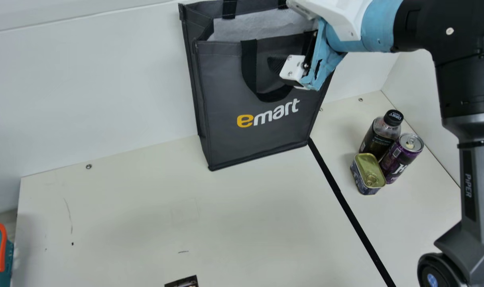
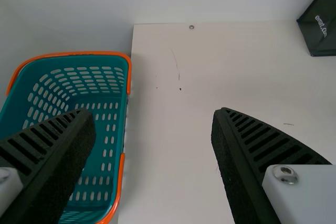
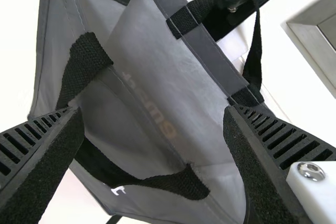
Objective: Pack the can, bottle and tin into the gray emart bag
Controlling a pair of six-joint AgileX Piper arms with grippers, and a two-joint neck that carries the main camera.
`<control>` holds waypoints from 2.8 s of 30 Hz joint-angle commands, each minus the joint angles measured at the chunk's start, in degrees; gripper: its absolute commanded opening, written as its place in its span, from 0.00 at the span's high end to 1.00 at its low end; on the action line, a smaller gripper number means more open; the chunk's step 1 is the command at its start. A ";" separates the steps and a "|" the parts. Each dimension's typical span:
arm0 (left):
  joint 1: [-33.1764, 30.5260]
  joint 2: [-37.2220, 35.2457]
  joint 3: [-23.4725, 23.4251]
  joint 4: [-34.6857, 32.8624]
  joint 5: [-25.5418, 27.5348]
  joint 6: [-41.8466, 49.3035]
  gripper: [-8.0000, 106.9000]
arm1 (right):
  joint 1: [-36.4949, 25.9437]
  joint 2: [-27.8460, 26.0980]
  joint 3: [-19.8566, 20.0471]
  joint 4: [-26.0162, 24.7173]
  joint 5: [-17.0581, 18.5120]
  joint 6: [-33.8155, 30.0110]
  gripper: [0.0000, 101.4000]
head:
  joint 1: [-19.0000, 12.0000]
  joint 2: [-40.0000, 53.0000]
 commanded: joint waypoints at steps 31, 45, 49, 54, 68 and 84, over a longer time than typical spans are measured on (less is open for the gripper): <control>0.00 0.00 0.00 0.00 0.00 0.00 0.15 | 1.17 7.21 -0.19 5.40 -0.02 -14.93 0.10 | -1.30 -0.14; 0.00 0.00 0.00 0.00 0.00 0.00 0.15 | 1.78 9.79 0.00 5.22 -0.02 -16.72 0.56 | -1.30 -0.14; 0.00 0.00 0.00 0.00 0.00 0.00 0.15 | 1.62 10.03 0.25 5.32 -0.02 -16.85 0.83 | -1.30 -0.14; 0.00 0.00 0.00 0.00 0.00 0.00 0.15 | 1.52 10.00 0.34 5.22 -0.02 -16.63 1.00 | -1.30 -0.14; 0.00 0.00 0.00 0.09 0.00 0.00 0.15 | 1.87 8.53 0.07 3.89 -0.02 -14.88 1.00 | -1.30 -0.14; 0.00 0.00 0.00 0.09 0.00 0.00 0.15 | 1.49 3.83 2.39 3.71 -0.02 -14.36 1.00 | -1.30 -0.14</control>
